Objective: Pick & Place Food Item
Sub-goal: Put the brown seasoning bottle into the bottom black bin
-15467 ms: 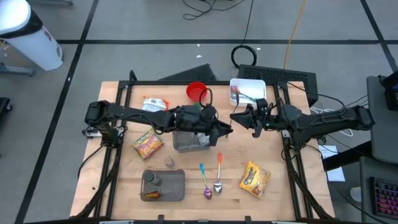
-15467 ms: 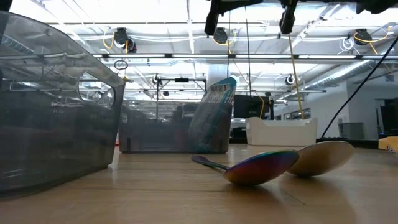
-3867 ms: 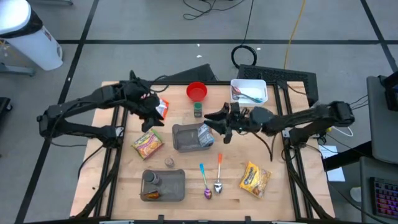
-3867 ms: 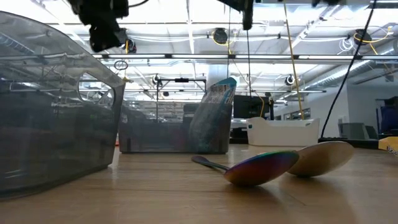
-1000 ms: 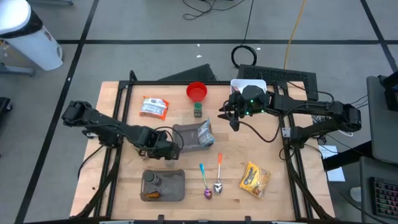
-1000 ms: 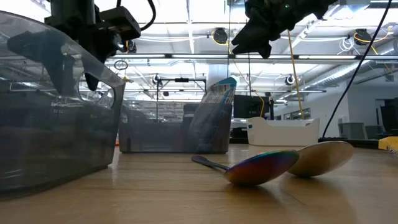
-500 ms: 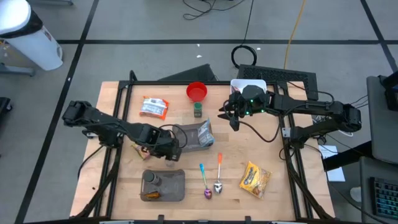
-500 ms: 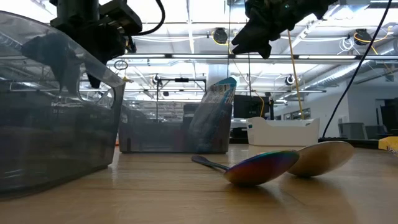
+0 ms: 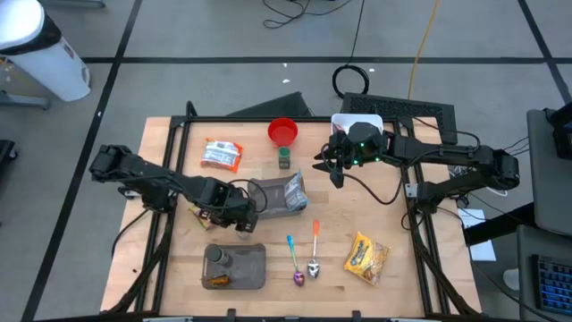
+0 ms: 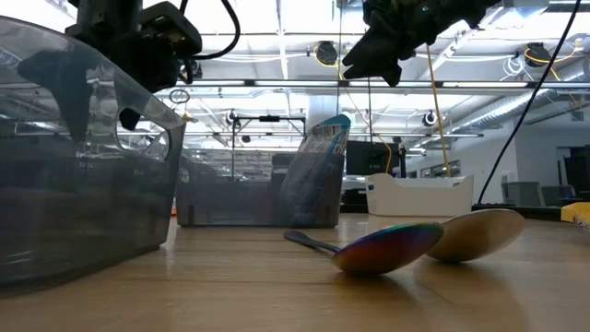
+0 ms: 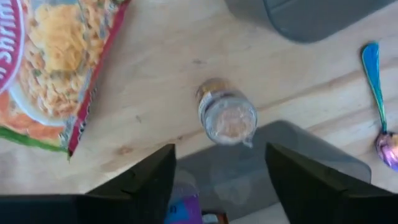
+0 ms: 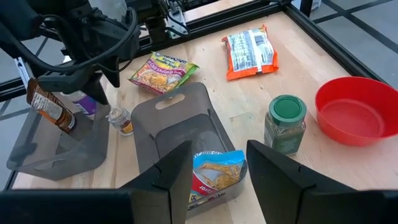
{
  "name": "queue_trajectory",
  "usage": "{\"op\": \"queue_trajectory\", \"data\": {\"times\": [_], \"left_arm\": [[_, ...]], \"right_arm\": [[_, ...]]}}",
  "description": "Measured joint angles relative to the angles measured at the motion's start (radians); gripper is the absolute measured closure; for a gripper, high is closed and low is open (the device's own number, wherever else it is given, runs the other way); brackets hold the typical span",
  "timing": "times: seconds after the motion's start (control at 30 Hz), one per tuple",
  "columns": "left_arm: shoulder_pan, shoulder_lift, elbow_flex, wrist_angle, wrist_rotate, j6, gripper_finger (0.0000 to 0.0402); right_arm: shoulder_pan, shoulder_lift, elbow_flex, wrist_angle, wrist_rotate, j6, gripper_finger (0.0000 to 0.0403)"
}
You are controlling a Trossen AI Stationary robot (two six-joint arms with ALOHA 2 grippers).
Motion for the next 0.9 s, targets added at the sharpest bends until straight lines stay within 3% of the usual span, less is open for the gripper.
{"op": "queue_trajectory", "data": {"times": [0.2,0.37,0.5,0.63,0.9], "left_arm": [[0.0,0.0,0.0,0.038,0.045,0.006,0.0063],[-0.013,0.0,0.0,0.135,-0.034,0.002,0.0023],[-0.023,0.0,0.0,0.198,-0.105,-0.048,0.001],[-0.023,0.019,0.0,0.147,-0.112,-0.087,0.0009],[-0.023,0.116,-0.001,0.159,0.008,-0.093,0.0009]], "right_arm": [[0.0,0.0,0.0,0.0,0.0,0.0,0.0261],[0.0,0.0,0.0,0.0,0.001,0.0,0.0261],[0.0,0.0,0.0,-0.002,0.0,0.0,0.0263],[0.0,0.0,0.0,-0.003,0.001,0.0,0.0263],[0.0,0.0,0.0,-0.006,0.001,0.0,0.0262]]}}
